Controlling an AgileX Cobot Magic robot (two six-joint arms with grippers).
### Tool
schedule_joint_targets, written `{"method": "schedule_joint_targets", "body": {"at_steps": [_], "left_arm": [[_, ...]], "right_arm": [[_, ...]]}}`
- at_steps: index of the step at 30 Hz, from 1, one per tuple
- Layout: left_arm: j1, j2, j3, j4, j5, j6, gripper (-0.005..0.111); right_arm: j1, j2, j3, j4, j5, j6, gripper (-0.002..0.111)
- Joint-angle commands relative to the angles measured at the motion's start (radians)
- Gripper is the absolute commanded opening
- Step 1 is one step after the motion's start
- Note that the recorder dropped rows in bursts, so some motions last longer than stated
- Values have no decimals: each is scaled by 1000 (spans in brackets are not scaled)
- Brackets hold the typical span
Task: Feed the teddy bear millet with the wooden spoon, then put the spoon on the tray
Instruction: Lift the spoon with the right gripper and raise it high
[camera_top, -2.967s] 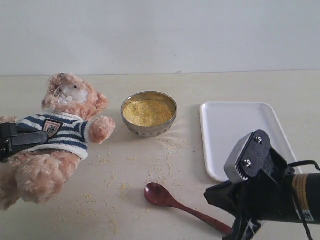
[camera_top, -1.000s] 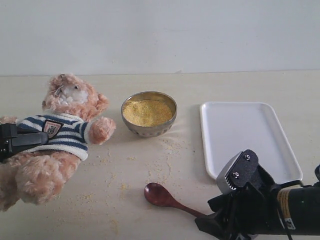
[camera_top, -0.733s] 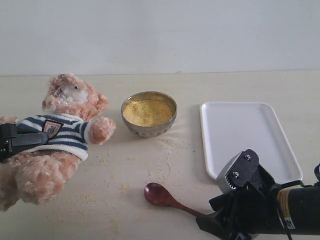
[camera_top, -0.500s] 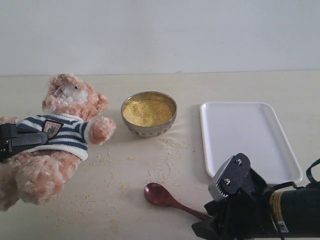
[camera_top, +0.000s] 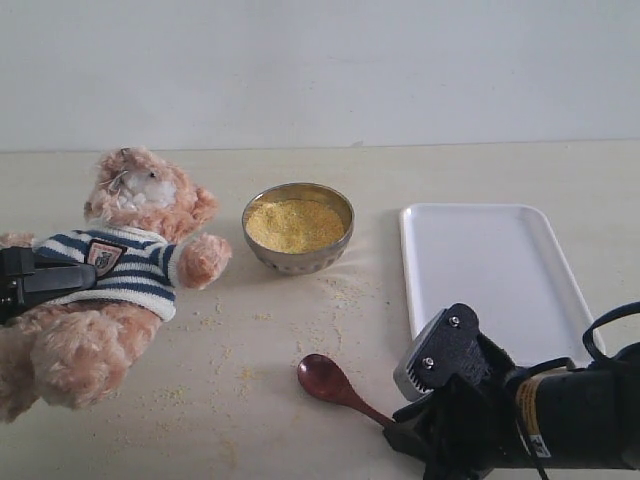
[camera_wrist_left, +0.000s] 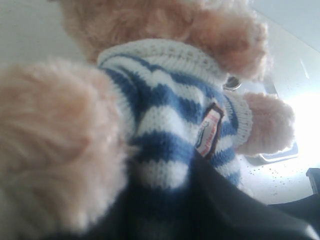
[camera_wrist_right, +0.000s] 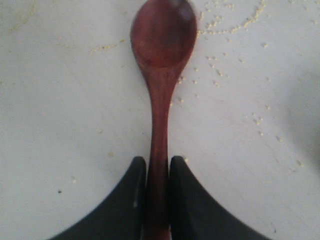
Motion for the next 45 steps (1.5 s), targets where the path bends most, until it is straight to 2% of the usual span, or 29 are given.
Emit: {"method": "schedule_joint_targets", "body": {"at_steps": [1,5,7,17,21,28,33,36,40,45], "left_arm": [[1,-9,0,-6,24,5,5],[1,-9,0,-6,24,5,5],[1,-9,0,-6,24,5,5],[1,-9,0,-6,18,5,5],[1,-9,0,-6,18,5,5],[1,-9,0,-6,18,5,5],[1,-9,0,-6,15,5,5],[1,-9,0,-6,15,5,5],[1,-9,0,-6,15,5,5],[1,-9,0,-6,15,5,5]], "right_arm": [[2,0,3,-1,40,-2,5],[2,0,3,16,46,-2,4],[2,0,3,51,51,-7,0],[-1,-85,3,96,70,7,0],[0,-104,-25,121,172,-7,0],[0,-116,-34,91,126,32,0],[-5,-205,-36,92,125,56,0],[-51,-267,-67,92,208,82,0],[-168,-320,-138,72,267,148,0],[-289,-325,-245,-140,267,347,0]]}}
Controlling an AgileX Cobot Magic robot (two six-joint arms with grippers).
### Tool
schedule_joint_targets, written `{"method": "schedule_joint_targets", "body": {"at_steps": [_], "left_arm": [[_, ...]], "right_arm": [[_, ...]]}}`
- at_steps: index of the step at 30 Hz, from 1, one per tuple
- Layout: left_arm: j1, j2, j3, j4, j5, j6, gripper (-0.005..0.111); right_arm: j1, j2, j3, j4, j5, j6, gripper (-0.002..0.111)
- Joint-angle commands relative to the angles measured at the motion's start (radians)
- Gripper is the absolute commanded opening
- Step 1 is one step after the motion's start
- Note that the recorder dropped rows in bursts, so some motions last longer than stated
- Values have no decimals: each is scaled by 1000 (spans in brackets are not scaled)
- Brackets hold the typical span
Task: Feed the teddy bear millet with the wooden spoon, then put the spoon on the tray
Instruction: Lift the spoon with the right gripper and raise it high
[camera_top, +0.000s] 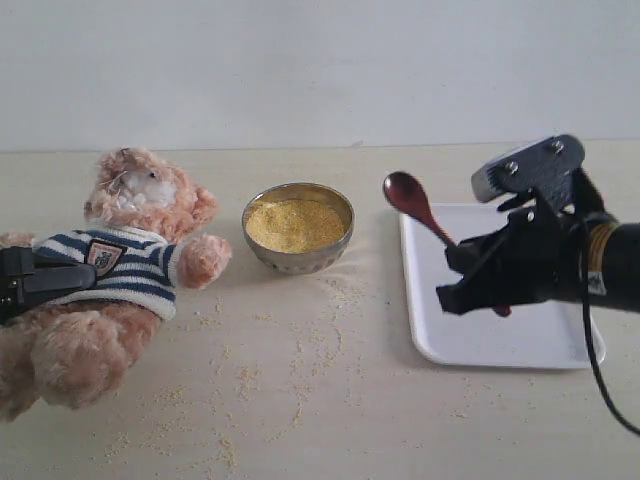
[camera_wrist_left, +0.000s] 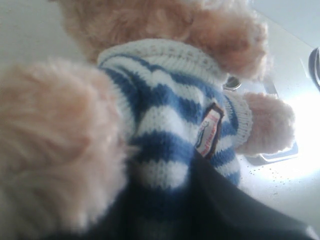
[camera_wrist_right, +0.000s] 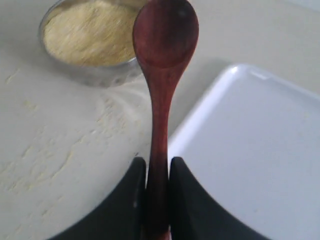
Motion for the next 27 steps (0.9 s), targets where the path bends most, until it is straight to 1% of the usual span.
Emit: {"method": "schedule_joint_targets", "body": {"at_steps": [1,3,5,8,10,11,12,14,16,18,21,24,27], "left_arm": [[1,-9,0,-6,15,5,5],[1,-9,0,-6,15,5,5],[1,-9,0,-6,15,5,5],[1,-9,0,-6,15,5,5],[1,-9,0,-6,15,5,5],[1,-9,0,-6,15,5,5],[1,-9,0,-6,15,5,5],[1,-9,0,-6,15,5,5],[1,-9,0,-6,15,5,5],[1,-9,0,-6,13,5,5],[1,-9,0,-6,0,5,5],[1,-9,0,-6,0,5,5],[1,-9,0,-6,0,5,5]], "right_arm": [[-115,-9,-105,-243,-1,239,0],[-172,-5,-148,-367,-42,359,0],[-250,8,-213,-543,-112,550,0],[-379,64,-349,-828,-289,885,0],[-457,118,-459,-990,-423,1049,0],[-481,139,-502,-1051,-458,1101,0],[-503,162,-552,-1054,-486,1150,0],[-529,189,-613,-1054,-530,1161,0],[-523,200,-659,-1054,-536,1144,0],[-497,200,-679,-1054,-527,1098,0],[-433,202,-682,-1054,-439,992,0],[-331,202,-678,-1054,-232,831,0],[-212,205,-674,-1054,79,621,0]]}}
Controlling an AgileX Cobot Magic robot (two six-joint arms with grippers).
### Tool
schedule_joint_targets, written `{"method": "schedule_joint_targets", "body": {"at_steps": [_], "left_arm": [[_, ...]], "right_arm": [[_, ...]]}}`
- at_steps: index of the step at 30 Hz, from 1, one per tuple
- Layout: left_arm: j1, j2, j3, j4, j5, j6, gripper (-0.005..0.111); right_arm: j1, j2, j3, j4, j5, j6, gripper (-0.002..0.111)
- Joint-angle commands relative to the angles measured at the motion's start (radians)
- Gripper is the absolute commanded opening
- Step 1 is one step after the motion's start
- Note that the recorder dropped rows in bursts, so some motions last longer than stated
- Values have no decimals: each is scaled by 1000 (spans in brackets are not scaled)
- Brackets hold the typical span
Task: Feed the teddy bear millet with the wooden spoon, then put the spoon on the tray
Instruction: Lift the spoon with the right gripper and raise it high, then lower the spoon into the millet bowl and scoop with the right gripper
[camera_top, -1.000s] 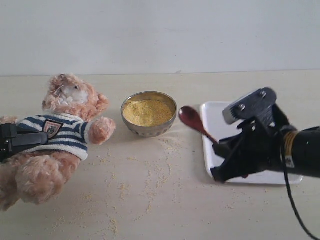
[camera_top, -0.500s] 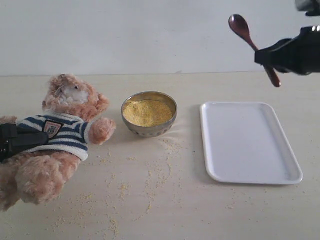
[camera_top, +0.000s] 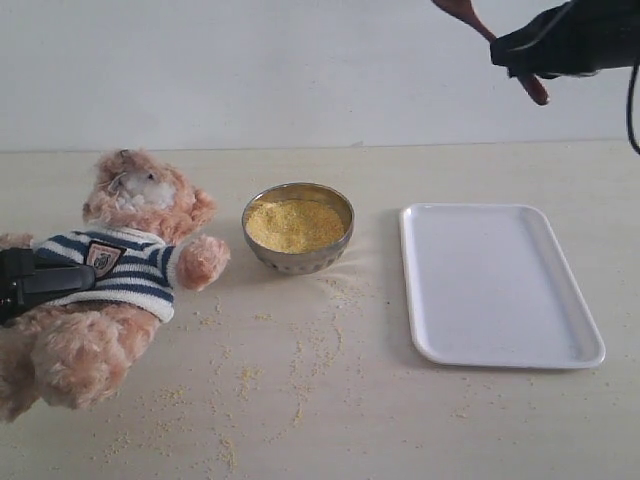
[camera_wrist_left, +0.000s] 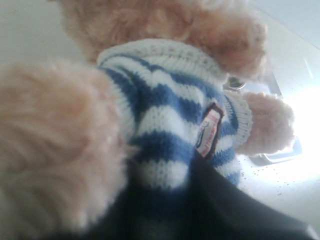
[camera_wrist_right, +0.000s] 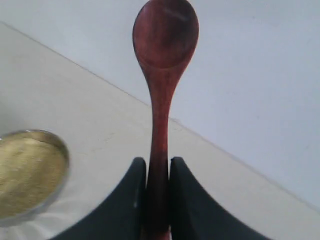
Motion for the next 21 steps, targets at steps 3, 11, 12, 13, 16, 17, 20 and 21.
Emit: {"method": "schedule_joint_targets", "body": {"at_steps": [3,11,12,13,16,17,20,21], "left_arm": [[1,-9,0,-6,12,5,5],[1,-9,0,-6,12,5,5],[1,-9,0,-6,12,5,5],[1,-9,0,-6,12,5,5],[1,-9,0,-6,12,5,5],[1,-9,0,-6,12,5,5],[1,-9,0,-6,12,5,5],[1,-9,0,-6,12,5,5]], "right_arm": [[227,23,3,2,677,-520,0],[342,56,3,42,1058,-1135,0],[356,56,3,63,1056,-1190,0],[378,56,3,86,1056,-1249,0],[449,56,3,168,1027,-1432,0],[479,56,3,193,1024,-1493,0],[560,56,3,278,1038,-1641,0],[582,56,3,307,1050,-1696,0]]}}
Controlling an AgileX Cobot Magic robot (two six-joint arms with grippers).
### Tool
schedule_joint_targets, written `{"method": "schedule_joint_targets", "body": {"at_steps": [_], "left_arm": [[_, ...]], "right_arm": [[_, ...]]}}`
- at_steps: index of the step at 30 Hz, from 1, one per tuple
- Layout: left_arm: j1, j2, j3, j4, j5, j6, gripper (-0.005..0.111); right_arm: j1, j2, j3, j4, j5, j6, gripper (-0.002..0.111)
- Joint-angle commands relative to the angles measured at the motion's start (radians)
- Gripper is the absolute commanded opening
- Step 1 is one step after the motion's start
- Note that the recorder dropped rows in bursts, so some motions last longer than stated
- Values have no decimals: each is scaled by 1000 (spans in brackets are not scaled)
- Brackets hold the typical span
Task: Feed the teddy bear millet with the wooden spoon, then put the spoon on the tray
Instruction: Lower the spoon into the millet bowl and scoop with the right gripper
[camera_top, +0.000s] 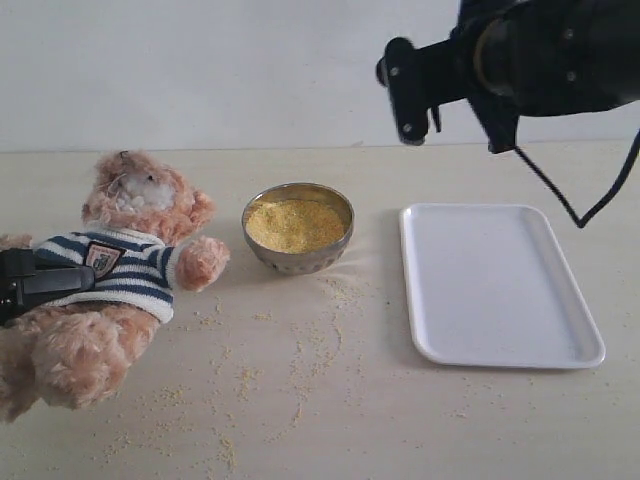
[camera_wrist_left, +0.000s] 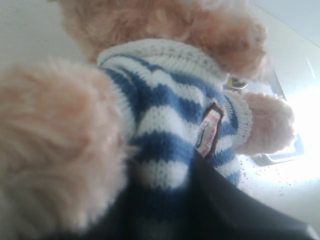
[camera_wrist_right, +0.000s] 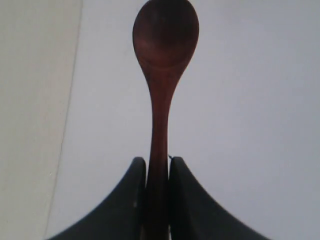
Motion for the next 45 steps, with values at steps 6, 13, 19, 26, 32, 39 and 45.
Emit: {"method": "schedule_joint_targets", "body": {"at_steps": [6,13,19,26,32,39,45], "left_arm": [[1,-9,0,-6,19,5,5],[1,-9,0,-6,19,5,5],[1,-9,0,-6,19,5,5],[1,-9,0,-6,19,5,5],[1,-9,0,-6,19,5,5],[1,-9,0,-6,19,5,5],[1,-9,0,-6,19,5,5]], "right_arm": [[164,2,1,336,39,-525,0],[166,107,-6,355,-4,-542,0],[166,185,-117,434,-29,-508,0],[178,233,-117,477,-36,-510,0],[187,235,-117,537,-30,-541,0],[187,235,-117,653,-28,-585,0],[187,235,-117,736,-26,-599,0]]}}
